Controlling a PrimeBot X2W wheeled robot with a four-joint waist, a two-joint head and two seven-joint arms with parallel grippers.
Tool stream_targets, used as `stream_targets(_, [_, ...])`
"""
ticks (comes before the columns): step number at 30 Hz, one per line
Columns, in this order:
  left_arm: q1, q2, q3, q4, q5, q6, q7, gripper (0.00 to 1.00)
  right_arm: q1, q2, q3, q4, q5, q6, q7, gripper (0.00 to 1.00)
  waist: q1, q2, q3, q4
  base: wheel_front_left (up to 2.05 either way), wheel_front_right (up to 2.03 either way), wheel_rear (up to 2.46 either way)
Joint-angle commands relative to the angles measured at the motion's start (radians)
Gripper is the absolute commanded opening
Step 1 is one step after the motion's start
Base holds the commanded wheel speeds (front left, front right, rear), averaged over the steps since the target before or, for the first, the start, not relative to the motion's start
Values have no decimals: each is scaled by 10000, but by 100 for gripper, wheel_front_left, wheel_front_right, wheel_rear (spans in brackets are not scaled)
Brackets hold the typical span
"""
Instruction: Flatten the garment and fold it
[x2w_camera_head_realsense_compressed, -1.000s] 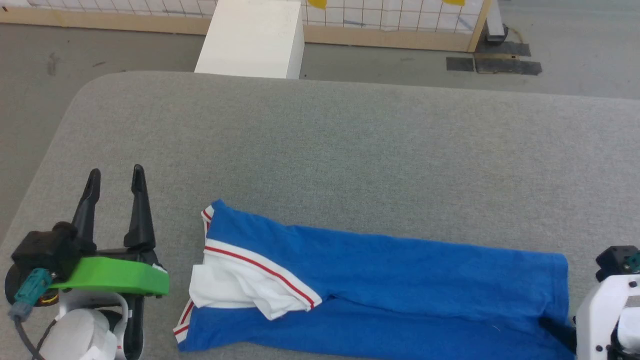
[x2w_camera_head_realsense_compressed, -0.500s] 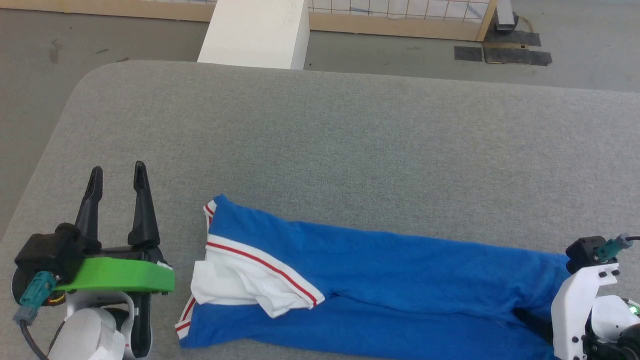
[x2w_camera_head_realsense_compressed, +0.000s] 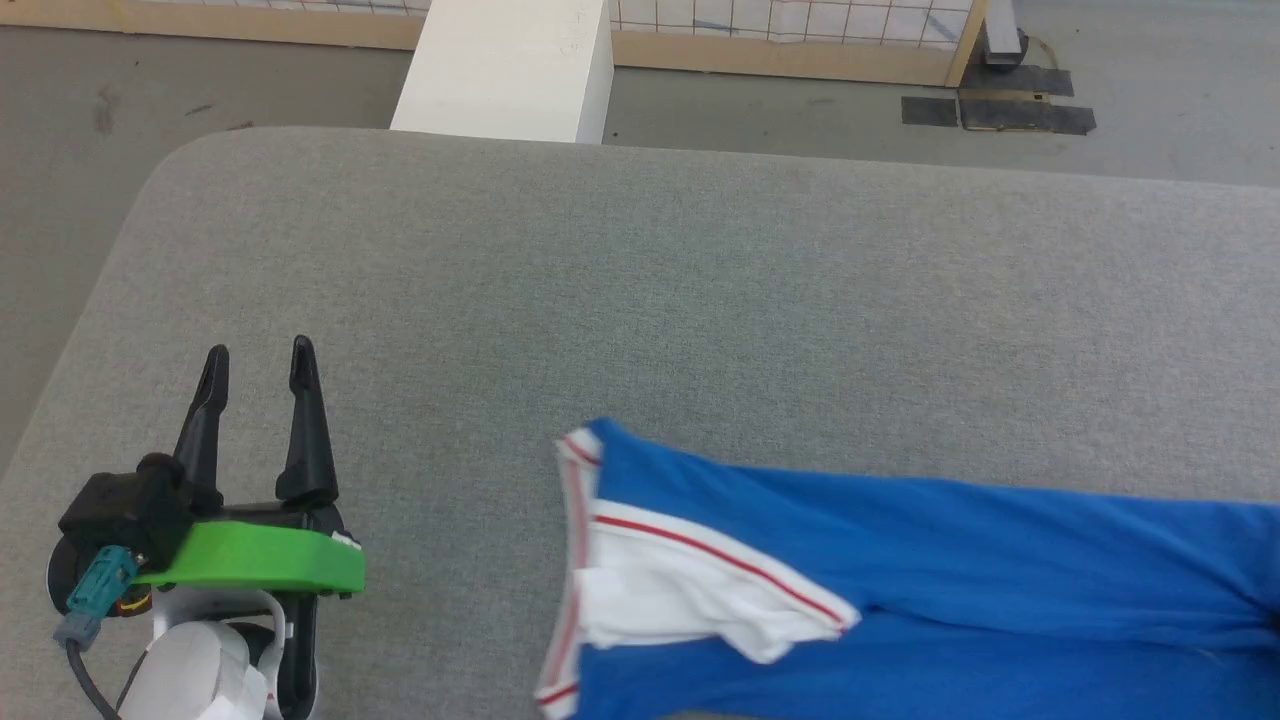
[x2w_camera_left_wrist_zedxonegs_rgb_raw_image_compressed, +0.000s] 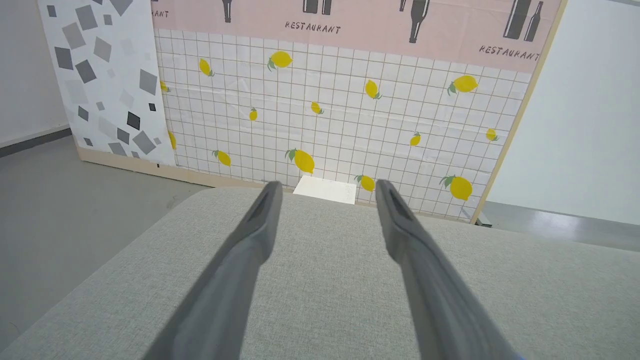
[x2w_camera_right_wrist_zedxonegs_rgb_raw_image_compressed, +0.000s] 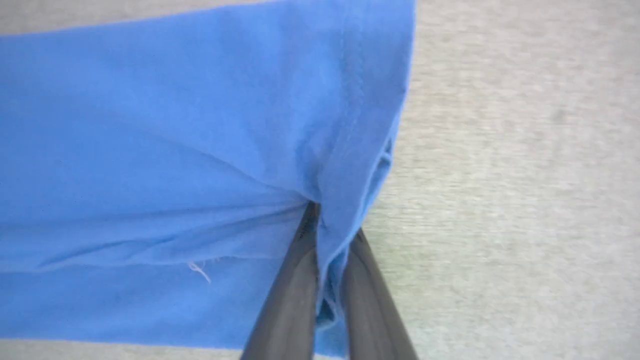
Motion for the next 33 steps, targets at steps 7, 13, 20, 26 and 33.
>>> stream_targets(7, [174,-56,4,124,105,-75,-74,100,-179,103,-641,-54,-1551,-38,277,0,0,0,-149,-126,0,0,0])
stream_targets(13, [459,-29,46,103,61,-12,-70,100,390,-218,270,-2218,-1065,-38,1623,0,0,0,-528,-325,0,0,0])
stream_targets(20, [576,-52,52,-35,6,67,-63,100,960,-33,1132,-5363,32,-38,3062,0,0,0,-607,-410,0,0,0])
stream_targets(26, [567,-134,-100,-15,-5,59,-56,100,577,667,2778,-6063,635,-38,2889,0,0,0,-490,-217,0,0,0])
stream_targets(33, [597,-167,-163,96,-78,12,-51,100,-428,1654,4885,-5054,881,-38,1970,0,0,0,-379,271,0,0,0])
